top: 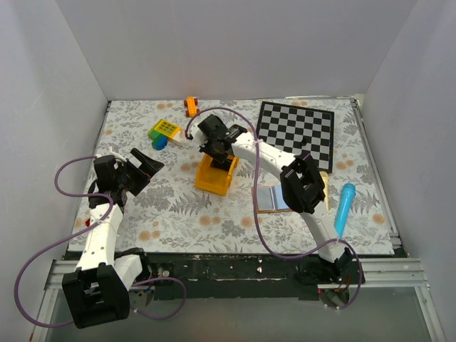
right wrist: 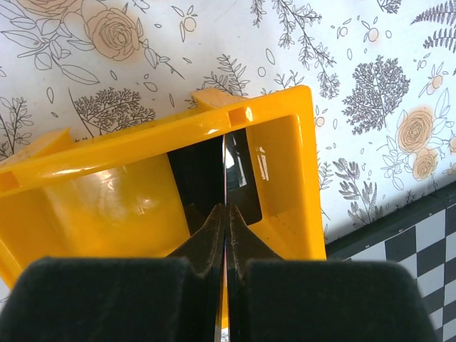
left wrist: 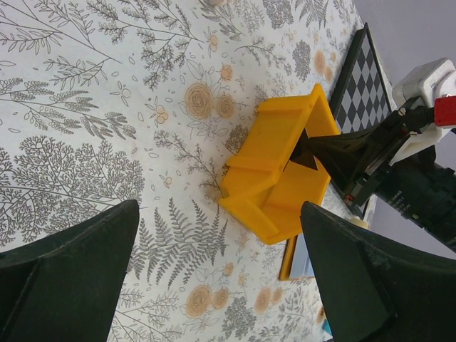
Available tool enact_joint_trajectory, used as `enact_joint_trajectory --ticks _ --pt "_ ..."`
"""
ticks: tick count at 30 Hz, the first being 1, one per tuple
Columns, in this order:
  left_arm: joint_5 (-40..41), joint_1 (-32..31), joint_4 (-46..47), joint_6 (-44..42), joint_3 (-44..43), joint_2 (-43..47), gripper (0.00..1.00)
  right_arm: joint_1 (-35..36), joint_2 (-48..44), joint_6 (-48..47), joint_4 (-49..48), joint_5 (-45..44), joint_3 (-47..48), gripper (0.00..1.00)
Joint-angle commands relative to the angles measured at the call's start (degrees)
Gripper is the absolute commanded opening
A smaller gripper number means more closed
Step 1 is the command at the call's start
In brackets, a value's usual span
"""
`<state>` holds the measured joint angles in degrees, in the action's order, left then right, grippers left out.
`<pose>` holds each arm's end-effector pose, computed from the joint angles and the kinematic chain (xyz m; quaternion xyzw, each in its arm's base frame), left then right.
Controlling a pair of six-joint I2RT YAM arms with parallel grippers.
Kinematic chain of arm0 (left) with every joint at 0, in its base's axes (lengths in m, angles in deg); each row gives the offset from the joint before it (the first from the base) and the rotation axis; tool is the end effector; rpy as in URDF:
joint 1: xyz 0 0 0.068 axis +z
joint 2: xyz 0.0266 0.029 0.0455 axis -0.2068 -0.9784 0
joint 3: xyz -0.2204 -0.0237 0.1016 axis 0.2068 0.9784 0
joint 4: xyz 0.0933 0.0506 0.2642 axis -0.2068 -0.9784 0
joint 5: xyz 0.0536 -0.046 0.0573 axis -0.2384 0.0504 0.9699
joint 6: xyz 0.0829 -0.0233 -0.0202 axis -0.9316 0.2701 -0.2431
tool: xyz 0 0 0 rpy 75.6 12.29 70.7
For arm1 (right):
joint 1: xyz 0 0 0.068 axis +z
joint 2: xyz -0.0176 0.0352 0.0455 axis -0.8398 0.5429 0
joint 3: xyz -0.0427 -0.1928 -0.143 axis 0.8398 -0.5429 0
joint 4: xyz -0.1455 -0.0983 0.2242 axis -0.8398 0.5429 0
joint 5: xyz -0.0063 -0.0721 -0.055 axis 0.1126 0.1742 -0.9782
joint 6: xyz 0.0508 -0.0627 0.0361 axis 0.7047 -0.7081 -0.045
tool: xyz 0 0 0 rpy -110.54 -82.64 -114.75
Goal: Put the credit cards into the card holder
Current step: Pick up the credit card from the storage box.
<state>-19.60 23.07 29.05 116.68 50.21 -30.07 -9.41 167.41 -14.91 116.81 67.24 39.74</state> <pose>0.2799 0.0228 0.1838 -0.2985 0.8289 -0.2881 0.3752 0.3722 0.3885 0.1642 -0.4996 0.8005 -0.0046 0.3310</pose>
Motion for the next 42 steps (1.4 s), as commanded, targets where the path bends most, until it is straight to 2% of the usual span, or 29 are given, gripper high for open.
enact_joint_trajectory --ticks 1,12,29,41,42 --pt "-1.26 0.38 1.22 -0.04 0.30 0.27 0.98 0.02 -0.77 -0.51 -1.79 -2.07 0.73 0.01" --pt "-1.34 0.38 0.95 -0.39 -0.05 0.53 0.98 -0.24 1.33 -0.07 -1.17 -1.63 2.40 0.04" --pt "-1.43 0.29 1.30 -0.30 0.39 0.53 0.98 -0.68 2.30 -0.16 -1.17 -4.00 3.10 0.22" --pt "-1.61 0.38 1.39 -0.30 0.57 0.62 0.98 -1.03 3.27 0.45 -1.70 -3.56 2.84 0.24" --pt "-1.61 0.38 1.39 -0.30 0.57 0.62 0.98 -1.12 3.27 0.54 -1.70 -3.47 2.84 0.20"
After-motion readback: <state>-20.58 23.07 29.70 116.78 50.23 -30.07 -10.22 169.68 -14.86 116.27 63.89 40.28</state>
